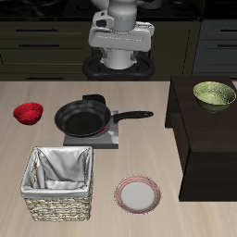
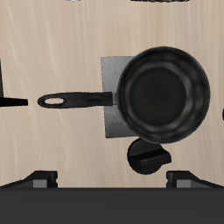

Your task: Place the green bowl on the plate

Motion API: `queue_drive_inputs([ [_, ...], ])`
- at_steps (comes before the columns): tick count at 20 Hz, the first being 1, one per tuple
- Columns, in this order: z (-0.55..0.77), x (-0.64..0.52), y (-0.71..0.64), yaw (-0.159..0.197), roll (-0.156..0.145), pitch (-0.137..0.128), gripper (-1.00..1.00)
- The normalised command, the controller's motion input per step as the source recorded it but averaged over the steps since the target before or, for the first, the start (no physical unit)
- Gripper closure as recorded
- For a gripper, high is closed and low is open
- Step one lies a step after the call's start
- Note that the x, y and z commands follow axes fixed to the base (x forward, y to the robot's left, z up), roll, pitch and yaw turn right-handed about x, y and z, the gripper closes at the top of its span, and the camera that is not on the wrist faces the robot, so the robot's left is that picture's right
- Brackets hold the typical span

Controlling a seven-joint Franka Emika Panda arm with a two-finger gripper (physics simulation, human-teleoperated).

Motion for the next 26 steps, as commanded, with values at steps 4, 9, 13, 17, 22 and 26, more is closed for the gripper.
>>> queue_drive_inputs([
  [4, 0.08, 0.12, 0.17, 0.013, 0.021, -0.019, -1.00],
  [9, 0.06, 0.15, 0.21, 0.001, 0.034, -0.002, -1.00],
  [13, 0.14, 0.20, 0.31, 0.003, 0.022, -0.022, -1.00],
  [17, 0.07, 0.16, 0.23, 0.010, 0.011, 0.002, -1.00],
  [22, 0.07, 0.13, 0.26, 0.017, 0.021, -0.011, -1.00],
  [26, 0.02, 0.17, 0.24, 0.017, 0.012, 0.001, -1.00],
])
